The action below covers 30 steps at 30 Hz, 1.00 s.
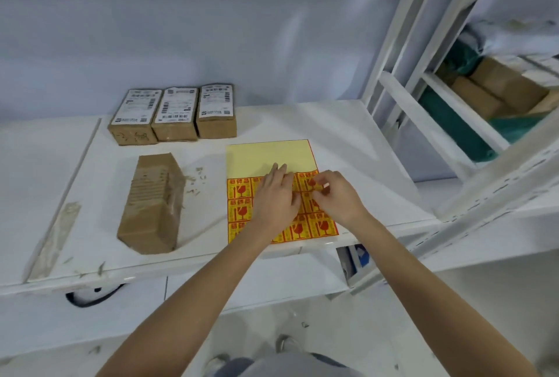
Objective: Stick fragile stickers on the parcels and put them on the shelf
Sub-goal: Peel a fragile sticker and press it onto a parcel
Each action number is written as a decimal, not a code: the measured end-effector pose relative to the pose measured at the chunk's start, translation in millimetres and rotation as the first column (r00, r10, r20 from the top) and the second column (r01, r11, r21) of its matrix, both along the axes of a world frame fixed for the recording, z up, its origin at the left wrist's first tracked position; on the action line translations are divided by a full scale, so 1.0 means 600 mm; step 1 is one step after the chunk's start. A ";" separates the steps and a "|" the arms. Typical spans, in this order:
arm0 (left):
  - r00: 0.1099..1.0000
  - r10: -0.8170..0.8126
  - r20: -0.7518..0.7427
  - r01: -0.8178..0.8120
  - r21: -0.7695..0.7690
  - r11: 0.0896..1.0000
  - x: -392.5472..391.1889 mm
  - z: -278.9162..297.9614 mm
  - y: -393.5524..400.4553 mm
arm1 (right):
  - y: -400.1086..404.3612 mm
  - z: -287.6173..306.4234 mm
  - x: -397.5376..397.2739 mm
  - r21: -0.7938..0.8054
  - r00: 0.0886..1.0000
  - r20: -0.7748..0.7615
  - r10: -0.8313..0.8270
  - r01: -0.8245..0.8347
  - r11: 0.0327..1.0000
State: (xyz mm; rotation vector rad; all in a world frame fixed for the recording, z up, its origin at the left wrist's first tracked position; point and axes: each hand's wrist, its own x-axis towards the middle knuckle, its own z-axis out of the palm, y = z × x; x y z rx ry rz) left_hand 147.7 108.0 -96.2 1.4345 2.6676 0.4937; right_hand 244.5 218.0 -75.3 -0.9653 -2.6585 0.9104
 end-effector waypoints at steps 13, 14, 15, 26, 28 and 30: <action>0.996 0.039 -0.077 -0.041 -0.019 0.999 0.004 -0.034 0.019 | 0.088 -0.014 -0.055 0.385 0.915 0.247 0.319 -0.395 0.834; 0.996 0.042 -0.073 -0.044 -0.021 0.999 0.004 -0.035 0.018 | 0.089 -0.013 -0.058 0.388 0.907 0.253 0.337 -0.415 0.823; 0.997 0.044 -0.071 -0.045 -0.022 0.999 0.004 -0.035 0.017 | 0.089 -0.013 -0.060 0.388 0.899 0.257 0.353 -0.431 0.814; 0.997 0.050 -0.067 -0.051 -0.012 0.999 0.003 -0.035 0.016 | 0.087 -0.014 -0.064 0.293 0.903 0.173 0.394 -0.429 0.854; 0.997 0.049 -0.062 -0.050 -0.008 0.999 0.004 -0.035 0.016 | 0.087 -0.015 -0.064 0.296 0.908 0.133 0.397 -0.419 0.859; 0.997 0.048 -0.059 -0.048 -0.001 0.999 0.004 -0.034 0.016 | 0.086 -0.014 -0.064 0.309 0.913 0.089 0.399 -0.406 0.860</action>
